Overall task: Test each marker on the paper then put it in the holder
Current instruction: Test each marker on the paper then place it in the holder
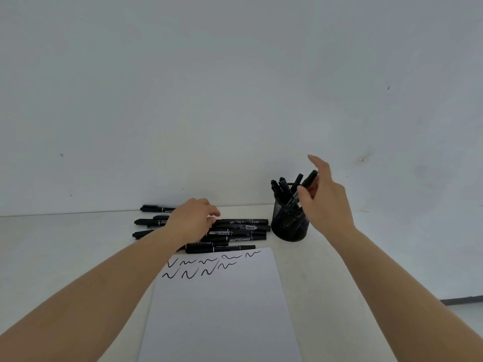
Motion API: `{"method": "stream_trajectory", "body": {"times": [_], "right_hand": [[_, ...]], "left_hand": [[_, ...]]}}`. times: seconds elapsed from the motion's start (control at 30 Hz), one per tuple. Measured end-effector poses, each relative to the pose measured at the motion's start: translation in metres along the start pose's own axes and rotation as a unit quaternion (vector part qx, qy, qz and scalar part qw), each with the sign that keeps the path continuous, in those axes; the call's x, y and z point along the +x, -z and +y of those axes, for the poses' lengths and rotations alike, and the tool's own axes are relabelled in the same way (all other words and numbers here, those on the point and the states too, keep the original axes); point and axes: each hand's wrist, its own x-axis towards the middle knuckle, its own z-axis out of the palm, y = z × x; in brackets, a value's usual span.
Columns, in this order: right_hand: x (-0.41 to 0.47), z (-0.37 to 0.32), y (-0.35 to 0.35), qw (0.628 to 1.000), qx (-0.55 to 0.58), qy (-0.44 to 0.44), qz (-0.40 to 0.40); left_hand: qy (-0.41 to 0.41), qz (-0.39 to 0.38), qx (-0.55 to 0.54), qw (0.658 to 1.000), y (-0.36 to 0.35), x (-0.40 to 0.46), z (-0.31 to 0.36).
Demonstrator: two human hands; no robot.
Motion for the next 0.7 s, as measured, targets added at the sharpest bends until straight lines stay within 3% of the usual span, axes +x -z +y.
{"method": "stream_trajectory", "body": {"times": [0.2,0.5,0.6,0.7], "right_hand": [[-0.004,-0.001,-0.013,0.991,-0.104,0.015,-0.077],[-0.012,-0.002,-0.015,0.986,-0.137,0.024,-0.087],[-0.019,-0.006,-0.009,0.985,-0.162,0.043,-0.038],[-0.030,-0.013,-0.004,0.980,-0.141,0.113,0.078]], "left_hand": [[-0.007,-0.018,0.042,0.999,-0.001,0.017,0.000],[-0.048,-0.032,0.128,0.990,-0.010,0.031,0.000],[-0.061,-0.020,0.158,0.985,-0.012,0.031,-0.002],[-0.062,0.012,0.160,0.985,-0.008,0.023,-0.007]]}}
